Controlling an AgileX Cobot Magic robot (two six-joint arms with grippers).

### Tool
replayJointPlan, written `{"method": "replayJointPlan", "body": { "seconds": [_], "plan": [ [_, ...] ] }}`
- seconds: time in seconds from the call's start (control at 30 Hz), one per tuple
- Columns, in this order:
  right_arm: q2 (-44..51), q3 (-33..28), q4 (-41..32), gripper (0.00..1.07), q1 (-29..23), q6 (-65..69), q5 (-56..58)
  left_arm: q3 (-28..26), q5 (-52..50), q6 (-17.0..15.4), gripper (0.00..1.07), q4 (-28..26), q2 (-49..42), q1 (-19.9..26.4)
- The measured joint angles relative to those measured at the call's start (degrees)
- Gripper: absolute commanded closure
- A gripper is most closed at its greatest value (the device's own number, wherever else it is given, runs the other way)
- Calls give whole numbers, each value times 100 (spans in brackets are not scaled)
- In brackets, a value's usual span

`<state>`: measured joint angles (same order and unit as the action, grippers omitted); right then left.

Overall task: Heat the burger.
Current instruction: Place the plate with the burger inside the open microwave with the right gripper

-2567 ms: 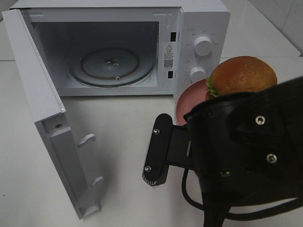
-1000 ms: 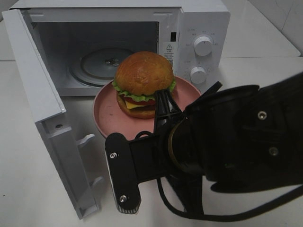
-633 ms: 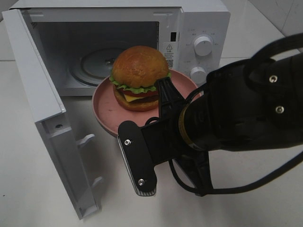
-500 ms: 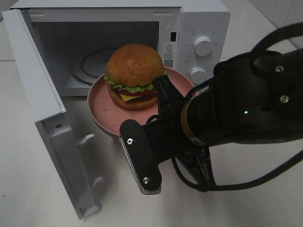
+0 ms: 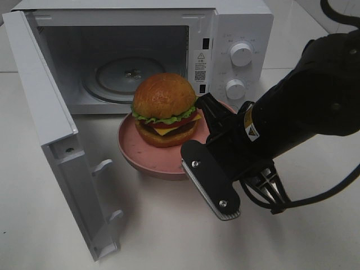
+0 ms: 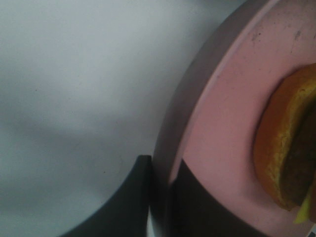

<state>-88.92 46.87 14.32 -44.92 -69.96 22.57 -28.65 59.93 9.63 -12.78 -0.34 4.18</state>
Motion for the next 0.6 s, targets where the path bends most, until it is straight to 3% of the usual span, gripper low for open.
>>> {"method": "replayJointPlan", "body": {
  "seconds": [0.37,0.6],
  "plan": [
    [52,52,-1753,107,619,-2475,-57,0,0,0,6,0,0,0],
    [57,74,-2515,107,877,-3289,-138,0,0,0,6,0,0,0]
  ]
}}
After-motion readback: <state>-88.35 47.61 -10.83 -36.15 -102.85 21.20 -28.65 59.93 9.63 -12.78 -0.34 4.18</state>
